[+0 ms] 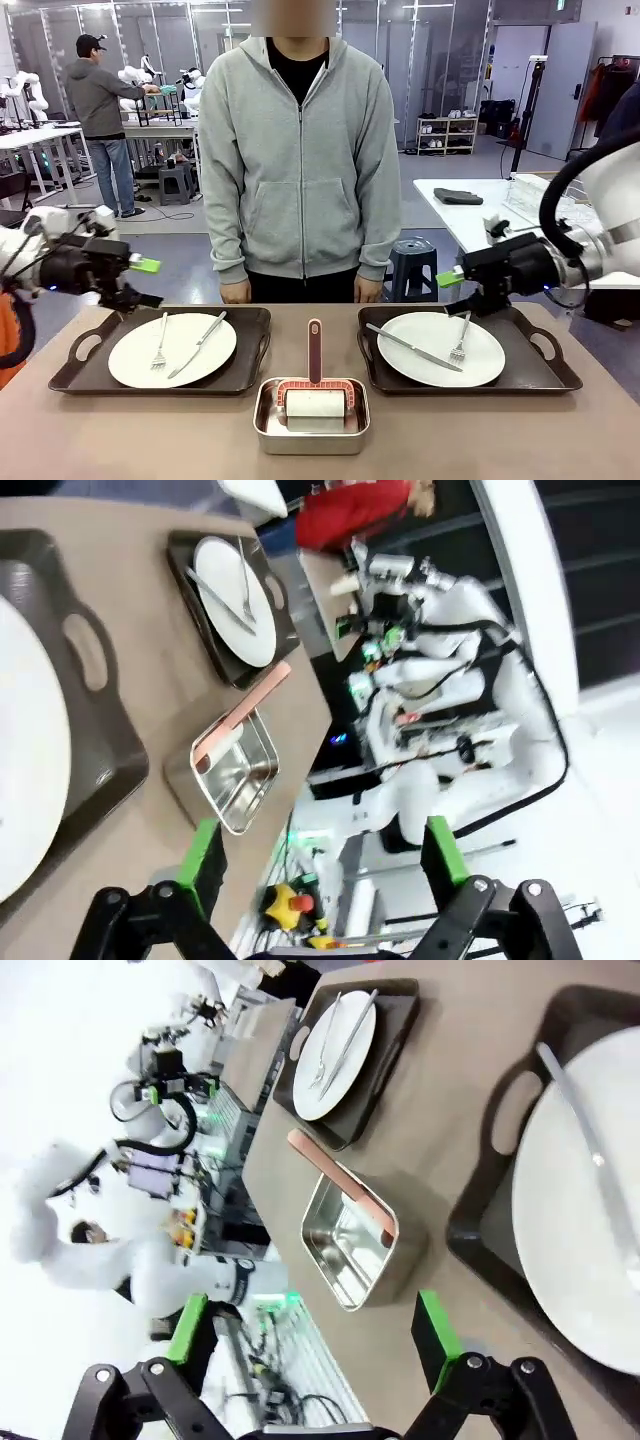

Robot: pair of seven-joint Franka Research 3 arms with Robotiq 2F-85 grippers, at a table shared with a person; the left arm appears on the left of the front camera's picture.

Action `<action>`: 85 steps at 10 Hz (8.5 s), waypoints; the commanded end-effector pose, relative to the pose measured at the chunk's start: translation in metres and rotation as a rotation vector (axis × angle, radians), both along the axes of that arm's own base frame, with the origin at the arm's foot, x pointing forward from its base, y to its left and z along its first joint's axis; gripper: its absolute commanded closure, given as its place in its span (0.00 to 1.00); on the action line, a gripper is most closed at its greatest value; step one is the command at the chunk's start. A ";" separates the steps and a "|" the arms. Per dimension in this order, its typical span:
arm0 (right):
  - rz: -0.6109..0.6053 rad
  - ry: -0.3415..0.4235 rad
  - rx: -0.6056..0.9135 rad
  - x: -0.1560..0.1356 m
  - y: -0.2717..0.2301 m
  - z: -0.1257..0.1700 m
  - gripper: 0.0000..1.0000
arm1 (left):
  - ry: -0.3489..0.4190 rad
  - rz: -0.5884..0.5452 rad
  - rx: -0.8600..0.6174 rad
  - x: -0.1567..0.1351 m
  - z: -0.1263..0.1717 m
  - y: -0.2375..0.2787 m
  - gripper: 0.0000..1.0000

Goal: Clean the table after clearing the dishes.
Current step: When the left (or right) Handle tray is removed, use the left hand (or right hand) to clean the left (or right) side of the table with the Lint Roller.

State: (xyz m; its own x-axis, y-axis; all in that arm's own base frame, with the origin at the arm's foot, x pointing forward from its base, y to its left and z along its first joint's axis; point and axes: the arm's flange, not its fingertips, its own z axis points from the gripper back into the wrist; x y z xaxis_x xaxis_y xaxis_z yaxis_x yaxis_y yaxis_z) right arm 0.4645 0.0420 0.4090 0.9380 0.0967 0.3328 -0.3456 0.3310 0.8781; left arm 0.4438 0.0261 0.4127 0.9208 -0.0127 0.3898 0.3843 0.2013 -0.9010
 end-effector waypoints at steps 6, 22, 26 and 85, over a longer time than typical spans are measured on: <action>-0.398 0.188 0.173 -0.084 -0.218 -0.018 0.00 | 0.084 0.367 0.075 -0.114 -0.005 0.177 0.00; -0.481 0.158 0.152 -0.113 -0.266 -0.011 0.00 | 0.064 0.471 0.092 -0.151 -0.003 0.215 0.00; -0.481 0.158 0.152 -0.113 -0.266 -0.011 0.00 | 0.064 0.471 0.092 -0.151 -0.003 0.215 0.00; 1.277 -0.442 -0.836 0.061 0.377 0.000 0.14 | 0.064 0.471 0.092 -0.151 -0.003 0.215 0.00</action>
State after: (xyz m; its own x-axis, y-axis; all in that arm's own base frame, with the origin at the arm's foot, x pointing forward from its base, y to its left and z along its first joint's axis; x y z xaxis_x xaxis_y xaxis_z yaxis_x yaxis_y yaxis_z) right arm 0.5240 0.4139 0.4059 -0.0246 0.9996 0.0138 -0.9331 -0.0279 0.3586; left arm 0.2952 0.2394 0.4059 0.8571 0.3835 0.3439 0.1674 0.4241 -0.8900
